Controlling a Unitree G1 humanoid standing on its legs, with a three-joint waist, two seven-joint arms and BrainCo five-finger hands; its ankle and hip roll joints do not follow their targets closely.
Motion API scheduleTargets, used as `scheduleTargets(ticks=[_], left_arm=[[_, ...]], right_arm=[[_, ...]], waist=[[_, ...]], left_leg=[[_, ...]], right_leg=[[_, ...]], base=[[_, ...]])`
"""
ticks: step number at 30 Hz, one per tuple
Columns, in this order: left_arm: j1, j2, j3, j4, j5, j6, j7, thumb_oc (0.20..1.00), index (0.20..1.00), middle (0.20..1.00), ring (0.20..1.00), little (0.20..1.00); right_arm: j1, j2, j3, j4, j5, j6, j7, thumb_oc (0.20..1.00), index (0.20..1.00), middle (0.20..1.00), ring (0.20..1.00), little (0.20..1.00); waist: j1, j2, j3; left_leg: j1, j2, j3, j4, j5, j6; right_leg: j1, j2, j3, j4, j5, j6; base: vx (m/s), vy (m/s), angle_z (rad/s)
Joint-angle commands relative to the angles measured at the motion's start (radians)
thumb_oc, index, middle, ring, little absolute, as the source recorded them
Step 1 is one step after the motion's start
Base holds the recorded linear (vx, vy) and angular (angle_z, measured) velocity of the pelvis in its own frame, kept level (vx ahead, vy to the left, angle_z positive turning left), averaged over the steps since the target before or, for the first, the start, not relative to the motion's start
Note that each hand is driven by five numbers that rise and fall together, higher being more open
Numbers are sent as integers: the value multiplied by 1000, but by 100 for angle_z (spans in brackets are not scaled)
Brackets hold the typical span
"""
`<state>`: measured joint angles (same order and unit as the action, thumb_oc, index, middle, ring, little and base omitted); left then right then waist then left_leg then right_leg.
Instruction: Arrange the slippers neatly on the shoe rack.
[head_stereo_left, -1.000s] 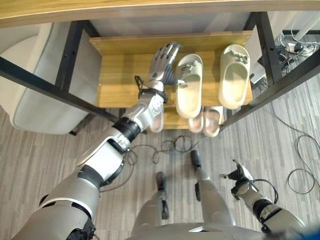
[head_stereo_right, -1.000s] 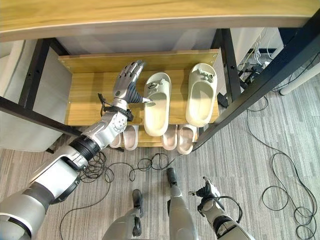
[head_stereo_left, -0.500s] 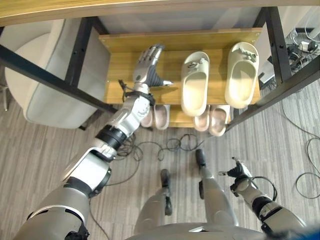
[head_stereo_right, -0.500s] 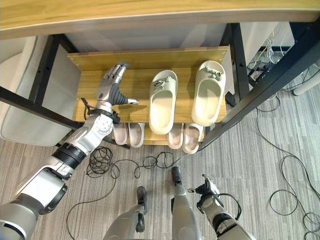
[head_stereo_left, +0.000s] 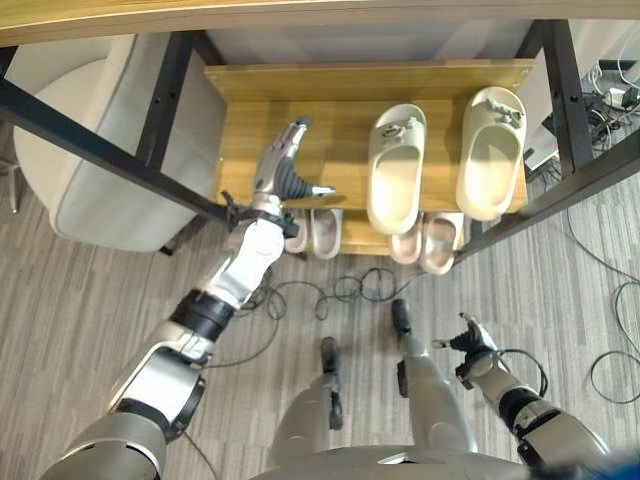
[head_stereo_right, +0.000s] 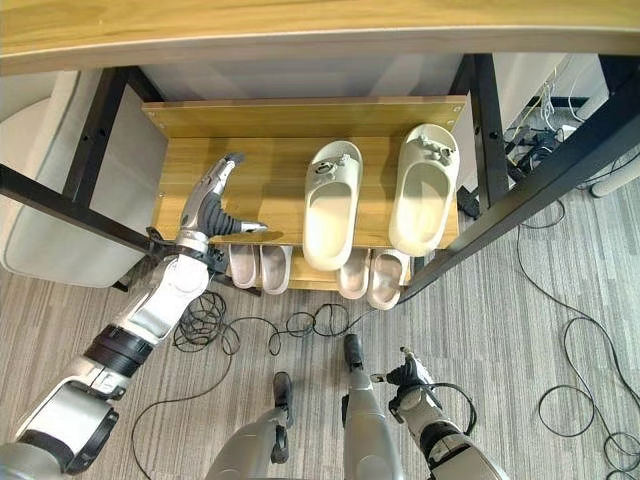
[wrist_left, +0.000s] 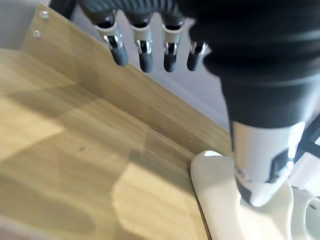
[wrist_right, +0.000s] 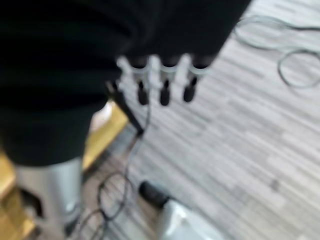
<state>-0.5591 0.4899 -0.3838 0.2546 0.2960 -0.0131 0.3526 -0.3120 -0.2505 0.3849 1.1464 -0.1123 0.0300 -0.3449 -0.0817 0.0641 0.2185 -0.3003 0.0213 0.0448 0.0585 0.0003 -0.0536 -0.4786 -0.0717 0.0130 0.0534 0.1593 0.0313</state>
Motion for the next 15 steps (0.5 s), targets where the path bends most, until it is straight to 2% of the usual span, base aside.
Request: scheduleTargets(ticks=[1, 15], left_arm=[[68, 49, 49, -90, -5, -56, -10, 1000, 1000, 1000, 1000, 1000], [154, 26, 28, -150, -57, -92, -66, 1000, 1000, 1000, 1000, 1000]], right_arm=[[36, -6, -9, -32, -20, 4, 6, 1000, 1000, 1000, 1000, 1000], [40, -11, -17, -38, -31, 1, 4, 1000, 1000, 1000, 1000, 1000]], waist=[[3, 25, -49], [6, 35, -57]], left_leg=[[-162, 37, 7, 124, -11, -20], [-174, 35, 8, 131, -12, -15]], right_leg=[[-72, -66, -38, 182, -153, 60], [-89, -69, -33, 192, -150, 61]], base=[[0, 0, 0], [-3, -1, -1]])
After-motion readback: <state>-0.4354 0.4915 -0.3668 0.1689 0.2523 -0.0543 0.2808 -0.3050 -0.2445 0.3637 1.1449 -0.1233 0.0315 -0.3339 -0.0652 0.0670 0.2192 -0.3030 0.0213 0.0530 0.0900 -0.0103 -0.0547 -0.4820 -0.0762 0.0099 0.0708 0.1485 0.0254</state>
